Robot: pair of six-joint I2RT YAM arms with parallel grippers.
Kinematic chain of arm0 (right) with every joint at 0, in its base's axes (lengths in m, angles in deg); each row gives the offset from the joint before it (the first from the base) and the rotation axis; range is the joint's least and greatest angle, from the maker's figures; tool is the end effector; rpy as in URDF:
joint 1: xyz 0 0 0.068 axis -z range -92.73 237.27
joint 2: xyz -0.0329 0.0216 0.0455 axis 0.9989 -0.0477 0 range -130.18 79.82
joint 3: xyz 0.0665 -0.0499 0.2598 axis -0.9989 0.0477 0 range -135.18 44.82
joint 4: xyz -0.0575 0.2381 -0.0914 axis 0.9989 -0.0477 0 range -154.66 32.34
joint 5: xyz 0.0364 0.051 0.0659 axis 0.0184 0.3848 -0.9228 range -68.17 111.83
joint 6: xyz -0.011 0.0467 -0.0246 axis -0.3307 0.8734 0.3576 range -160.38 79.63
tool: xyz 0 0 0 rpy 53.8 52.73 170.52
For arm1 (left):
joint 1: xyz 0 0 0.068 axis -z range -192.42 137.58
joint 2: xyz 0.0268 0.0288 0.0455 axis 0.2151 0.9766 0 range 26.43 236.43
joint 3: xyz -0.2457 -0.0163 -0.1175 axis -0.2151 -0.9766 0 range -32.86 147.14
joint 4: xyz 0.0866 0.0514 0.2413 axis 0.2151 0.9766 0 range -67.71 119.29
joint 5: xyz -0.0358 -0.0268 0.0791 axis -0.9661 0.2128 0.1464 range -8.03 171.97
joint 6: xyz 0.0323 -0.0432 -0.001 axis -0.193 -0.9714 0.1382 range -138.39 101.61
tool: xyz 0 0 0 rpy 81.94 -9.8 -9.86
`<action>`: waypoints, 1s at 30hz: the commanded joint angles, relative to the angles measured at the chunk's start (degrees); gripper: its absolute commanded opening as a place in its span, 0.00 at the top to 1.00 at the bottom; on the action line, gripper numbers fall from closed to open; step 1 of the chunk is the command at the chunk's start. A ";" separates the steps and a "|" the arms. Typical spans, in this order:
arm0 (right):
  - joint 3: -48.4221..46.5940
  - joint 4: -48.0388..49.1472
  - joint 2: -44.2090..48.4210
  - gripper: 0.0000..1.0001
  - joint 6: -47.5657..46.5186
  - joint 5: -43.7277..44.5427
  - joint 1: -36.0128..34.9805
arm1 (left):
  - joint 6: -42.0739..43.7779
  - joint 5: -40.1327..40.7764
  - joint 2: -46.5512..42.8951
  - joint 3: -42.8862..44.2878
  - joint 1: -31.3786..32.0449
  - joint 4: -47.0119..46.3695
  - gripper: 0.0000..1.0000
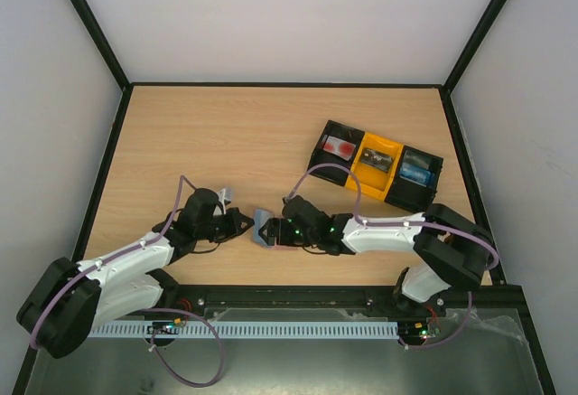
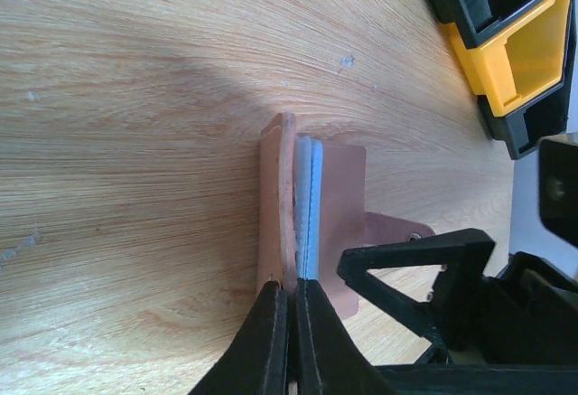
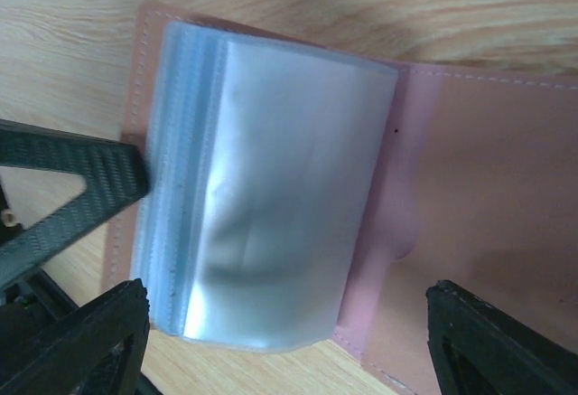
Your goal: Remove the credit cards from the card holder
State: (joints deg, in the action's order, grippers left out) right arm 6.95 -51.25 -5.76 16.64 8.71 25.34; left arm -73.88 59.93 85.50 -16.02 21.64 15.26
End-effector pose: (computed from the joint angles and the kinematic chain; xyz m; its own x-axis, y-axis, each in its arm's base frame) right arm 0.1297 0.2601 0.1641 -0.9572 -0.0588 -0.2832 -0.2509 0.6560 0.7118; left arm 0.1528 -0.1193 0.1580 -0.9076 -0.3083 -0.2848 0.0446 0.6038 -0.7959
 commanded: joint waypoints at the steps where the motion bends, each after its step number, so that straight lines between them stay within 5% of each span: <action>1: -1.47 2.40 -2.73 0.18 -0.76 -1.58 -0.43 | -0.79 -0.85 -0.42 -0.95 -0.16 -1.22 0.97; 9: -1.28 3.16 -6.00 0.23 -1.89 -1.36 -0.41 | -0.72 -1.26 -0.89 -0.91 -0.21 -0.82 0.97; 20: 3.07 2.53 -4.09 0.50 -0.65 3.46 -0.38 | -0.57 -1.29 -1.20 -1.39 -0.23 -0.46 0.97; 30: 3.92 -8.78 1.86 0.53 0.56 13.66 -0.43 | -0.34 -1.65 -1.89 -2.06 -0.21 -0.33 0.97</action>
State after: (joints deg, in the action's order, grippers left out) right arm 9.51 -51.18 -7.96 16.03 14.59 25.25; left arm -74.36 59.64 84.41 -17.20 21.64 14.95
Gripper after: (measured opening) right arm 0.469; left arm 0.036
